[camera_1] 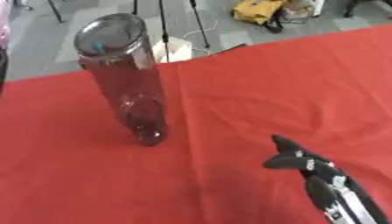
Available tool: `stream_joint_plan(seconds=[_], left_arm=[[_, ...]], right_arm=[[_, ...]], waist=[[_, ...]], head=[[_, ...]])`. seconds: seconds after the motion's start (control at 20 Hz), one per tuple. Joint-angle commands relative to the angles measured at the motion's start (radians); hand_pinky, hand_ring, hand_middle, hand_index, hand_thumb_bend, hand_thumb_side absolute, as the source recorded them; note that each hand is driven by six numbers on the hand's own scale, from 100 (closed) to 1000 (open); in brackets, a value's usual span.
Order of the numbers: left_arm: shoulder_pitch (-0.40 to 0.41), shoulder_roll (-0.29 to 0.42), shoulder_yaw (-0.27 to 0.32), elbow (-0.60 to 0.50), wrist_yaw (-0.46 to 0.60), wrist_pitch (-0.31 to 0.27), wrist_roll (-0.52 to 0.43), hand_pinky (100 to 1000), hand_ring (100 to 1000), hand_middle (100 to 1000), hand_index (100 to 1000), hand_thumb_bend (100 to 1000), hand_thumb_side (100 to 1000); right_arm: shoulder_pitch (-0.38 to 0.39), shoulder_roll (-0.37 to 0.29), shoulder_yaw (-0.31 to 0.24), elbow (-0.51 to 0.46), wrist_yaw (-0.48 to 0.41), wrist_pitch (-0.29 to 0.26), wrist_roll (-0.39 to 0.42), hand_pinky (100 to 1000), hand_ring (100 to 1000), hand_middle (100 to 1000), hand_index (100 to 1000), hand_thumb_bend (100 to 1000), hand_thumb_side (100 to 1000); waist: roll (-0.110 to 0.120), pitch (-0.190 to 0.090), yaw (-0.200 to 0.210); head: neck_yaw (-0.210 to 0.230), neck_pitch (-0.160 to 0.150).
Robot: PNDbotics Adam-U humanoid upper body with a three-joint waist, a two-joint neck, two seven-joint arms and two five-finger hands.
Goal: Arrange flowers into the vase.
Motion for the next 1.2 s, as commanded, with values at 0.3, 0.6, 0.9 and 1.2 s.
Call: stream_joint_plan(seconds=[0.3, 0.6, 0.9, 1.2], left_arm=[[-0.005, 0.038, -0.004, -0.005, 0.030, 0.150, 0.011, 100, 100, 100, 100, 105, 649], [-0.007, 0.034, -0.004, -0.003, 0.021, 0.269, 0.065, 100, 100, 100, 100, 100, 669], [0.003, 0.019, -0.011, -0.028, 0.012, 0.192, 0.087, 100, 100, 100, 100, 124, 633], [0.006, 0.010, -0.018, -0.035, -0.013, 0.113, 0.081, 100, 100, 100, 100, 156, 598]], right_arm=[[-0.002, -0.015, -0.003, -0.020, -0.018, 0.012, 0.000, 1000, 1000, 677, 762, 100, 972], [-0.001, -0.018, -0.005, -0.020, -0.025, 0.015, 0.001, 1000, 1000, 677, 763, 100, 974], [-0.004, -0.014, -0.006, -0.020, -0.027, 0.013, 0.004, 1000, 1000, 676, 763, 100, 976], [-0.008, -0.008, -0.003, -0.020, -0.021, 0.011, 0.010, 1000, 1000, 674, 763, 100, 978]], waist=[[-0.003, -0.043, 0.005], [-0.003, -0.049, 0.008], [-0.004, -0.041, 0.000], [-0.006, -0.025, -0.002]], head=[[-0.025, -0.085], [-0.025, -0.062], [-0.019, -0.060], [-0.020, -0.064]])
